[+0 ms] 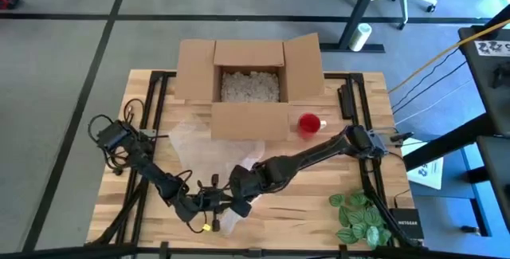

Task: Wrap mug
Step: Wrap the yellow mug using the bubble wrap

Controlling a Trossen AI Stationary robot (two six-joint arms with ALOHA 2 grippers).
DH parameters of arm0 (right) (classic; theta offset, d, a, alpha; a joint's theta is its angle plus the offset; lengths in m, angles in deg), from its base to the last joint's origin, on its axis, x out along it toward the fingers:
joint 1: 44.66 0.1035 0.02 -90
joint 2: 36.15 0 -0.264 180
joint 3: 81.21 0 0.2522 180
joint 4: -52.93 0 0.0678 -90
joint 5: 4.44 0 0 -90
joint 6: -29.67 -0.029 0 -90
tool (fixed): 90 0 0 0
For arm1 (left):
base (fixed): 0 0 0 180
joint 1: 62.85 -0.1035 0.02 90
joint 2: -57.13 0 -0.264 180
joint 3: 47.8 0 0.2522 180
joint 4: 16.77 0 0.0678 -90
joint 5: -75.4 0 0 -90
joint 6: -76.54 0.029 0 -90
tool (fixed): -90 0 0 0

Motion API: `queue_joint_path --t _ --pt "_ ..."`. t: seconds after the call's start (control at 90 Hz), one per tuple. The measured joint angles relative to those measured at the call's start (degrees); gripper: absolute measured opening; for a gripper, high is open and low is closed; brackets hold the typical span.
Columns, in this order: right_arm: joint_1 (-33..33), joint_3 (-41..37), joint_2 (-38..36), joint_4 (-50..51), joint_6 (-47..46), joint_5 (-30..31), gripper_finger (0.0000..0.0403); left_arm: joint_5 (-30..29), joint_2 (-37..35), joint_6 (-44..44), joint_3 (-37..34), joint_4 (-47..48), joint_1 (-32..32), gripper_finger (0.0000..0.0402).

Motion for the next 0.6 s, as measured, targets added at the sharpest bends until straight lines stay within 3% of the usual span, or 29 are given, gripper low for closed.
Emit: queue_joint_path --t 0.178,0.267,0.6 --pt "1.7 5.7 0.0 5.5 1.9 9.0 0.0000 0.1 0.0 0.0 0.0 0.1 0.0 0.0000" --pt "2.6 7.6 0.0 5.4 3.8 10.5 0.0000 0.3 0.0 0.1 -0.1 0.1 -0.3 0.0000" --pt "4.8 5.4 -0.1 1.2 5.3 -1.4 0.0000 0.5 0.1 0.4 -0.1 -0.1 -1.5 0.0000"
